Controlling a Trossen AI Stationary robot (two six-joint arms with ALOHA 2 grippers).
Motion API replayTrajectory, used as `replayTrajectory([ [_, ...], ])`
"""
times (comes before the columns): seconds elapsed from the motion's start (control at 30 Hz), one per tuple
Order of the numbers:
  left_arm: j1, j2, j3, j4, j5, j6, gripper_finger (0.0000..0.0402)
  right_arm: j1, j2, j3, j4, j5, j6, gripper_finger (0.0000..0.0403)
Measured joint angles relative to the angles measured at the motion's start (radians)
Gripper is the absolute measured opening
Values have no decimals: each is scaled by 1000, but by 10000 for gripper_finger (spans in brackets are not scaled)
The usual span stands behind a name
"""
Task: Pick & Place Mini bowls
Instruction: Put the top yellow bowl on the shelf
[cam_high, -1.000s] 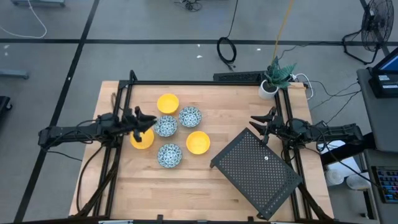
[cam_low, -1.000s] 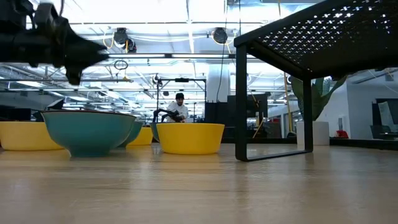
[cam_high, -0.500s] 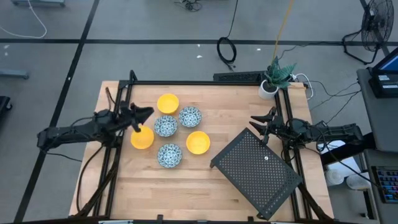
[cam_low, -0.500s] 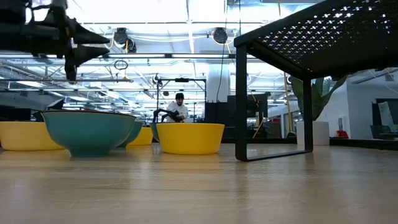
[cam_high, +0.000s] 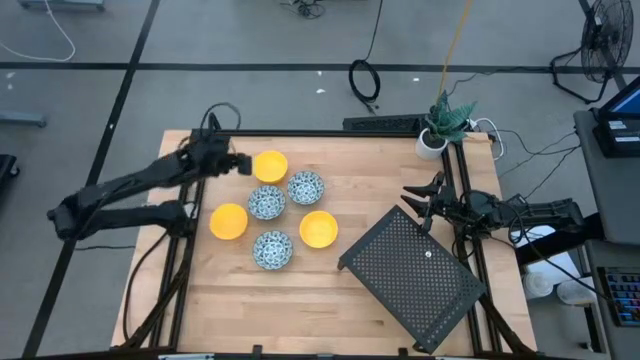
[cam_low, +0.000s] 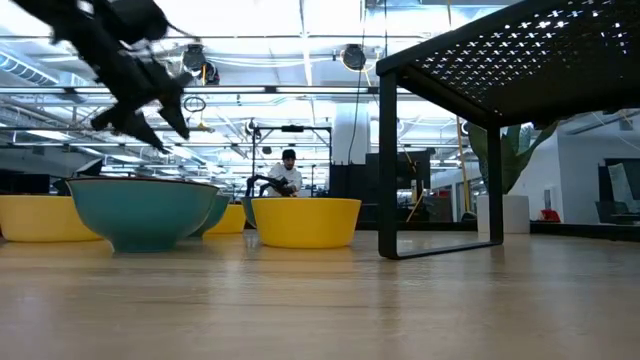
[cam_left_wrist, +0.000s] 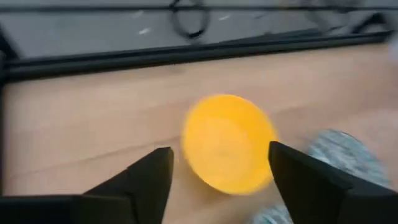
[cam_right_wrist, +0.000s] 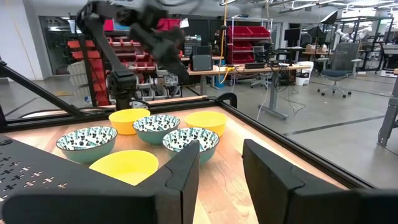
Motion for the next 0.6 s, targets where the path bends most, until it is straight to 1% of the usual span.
replayTrajectory([
  [0.13, 107, 208, 49, -13, 93, 11, 292, 0, 0, 0, 0, 0, 0, 110],
  [0.3, 175, 415, 72, 18, 176, 35, 285, 0, 0, 0, 0, 0, 0, 110],
  [0.4, 182, 503, 72, 65, 204, 73, 274, 0, 0, 0, 0, 0, 0, 110],
  [0.47, 182, 551, 72, 91, 206, 93, 267, 0, 0, 0, 0, 0, 0, 110],
  [0.6, 182, 605, 72, 146, 205, 118, 253, 0, 0, 0, 0, 0, 0, 110],
])
